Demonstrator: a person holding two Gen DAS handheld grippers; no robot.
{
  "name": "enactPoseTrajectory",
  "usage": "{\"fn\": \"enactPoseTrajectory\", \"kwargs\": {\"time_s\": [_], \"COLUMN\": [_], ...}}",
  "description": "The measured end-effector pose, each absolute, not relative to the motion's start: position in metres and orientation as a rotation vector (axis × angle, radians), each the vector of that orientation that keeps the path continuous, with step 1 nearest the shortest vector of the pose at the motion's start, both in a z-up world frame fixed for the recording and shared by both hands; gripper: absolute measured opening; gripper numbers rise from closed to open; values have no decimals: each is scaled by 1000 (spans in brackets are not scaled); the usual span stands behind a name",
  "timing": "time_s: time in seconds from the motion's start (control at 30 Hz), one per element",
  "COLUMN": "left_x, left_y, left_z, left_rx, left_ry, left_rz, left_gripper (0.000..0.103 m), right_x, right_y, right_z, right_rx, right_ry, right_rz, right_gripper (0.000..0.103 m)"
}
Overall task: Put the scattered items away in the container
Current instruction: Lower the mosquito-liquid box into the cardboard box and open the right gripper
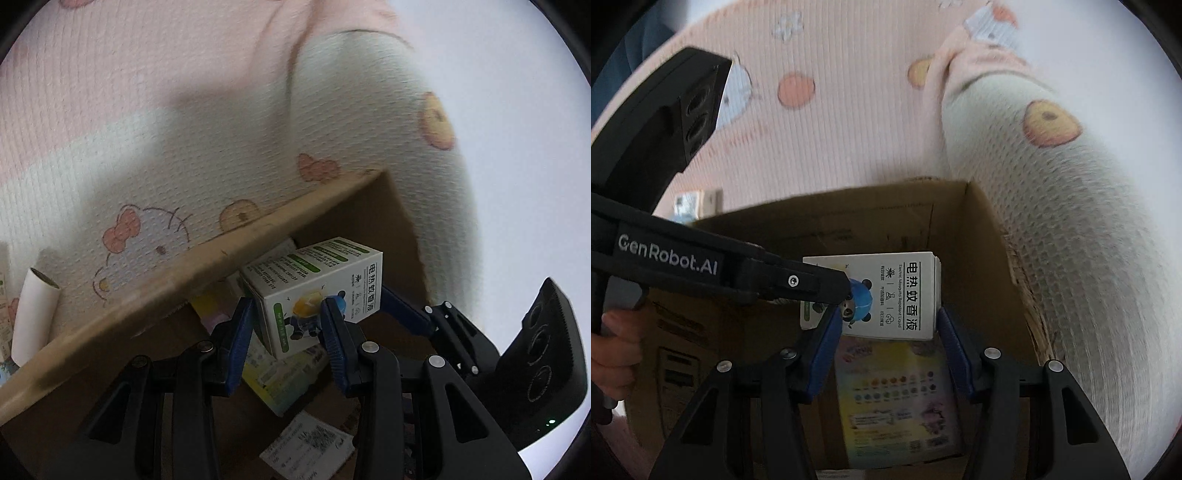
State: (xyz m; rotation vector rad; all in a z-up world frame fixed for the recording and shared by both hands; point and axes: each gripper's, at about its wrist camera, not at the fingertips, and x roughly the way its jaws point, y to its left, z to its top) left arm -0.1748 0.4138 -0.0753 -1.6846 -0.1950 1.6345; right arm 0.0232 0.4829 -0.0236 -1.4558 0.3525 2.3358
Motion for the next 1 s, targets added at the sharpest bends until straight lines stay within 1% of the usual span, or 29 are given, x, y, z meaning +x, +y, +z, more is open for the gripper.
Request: {"fn": "enactPoseTrajectory", "kwargs": {"time_s": [0.13, 0.27, 0.43, 0.53, 0.57, 0.6, 0.63, 0.67, 0.73, 0.87, 1.0], "left_x": [-173, -174, -173, -172, -170, -166, -162, -159, -154, -155, -160], "left_y": [420, 419, 413, 411, 413, 414, 414, 415, 416, 413, 414], "left_z": [-90, -100, -95, -91, -91, -91, -92, -92, -95, -101, -100], "left_rx": [-1720, -1752, -1747, -1748, -1750, -1747, -1746, -1745, -1748, -1766, -1749], "left_ry": [-152, -123, -148, -175, -176, -170, -156, -144, -132, -179, -186], "left_rz": [1674, 1706, 1707, 1692, 1674, 1645, 1632, 1629, 1614, 1589, 1598], "left_gripper": [41, 38, 38, 36, 32, 26, 24, 18, 14, 14, 14], "right_x": [18, 17, 24, 29, 31, 33, 35, 37, 39, 32, 24], "right_y": [492, 490, 492, 490, 490, 489, 490, 492, 494, 492, 497], "right_z": [-40, -44, -42, -40, -39, -37, -37, -37, -38, -45, -48], "right_rx": [-1577, -1611, -1611, -1645, -1653, -1657, -1673, -1691, -1724, -1808, -1816], "right_ry": [423, 383, 407, 401, 385, 355, 347, 357, 350, 399, 391], "right_rz": [2291, 2261, 2258, 2219, 2211, 2203, 2186, 2172, 2146, 2149, 2132], "right_gripper": [52, 52, 52, 52, 47, 39, 21, 17, 17, 17, 17]}}
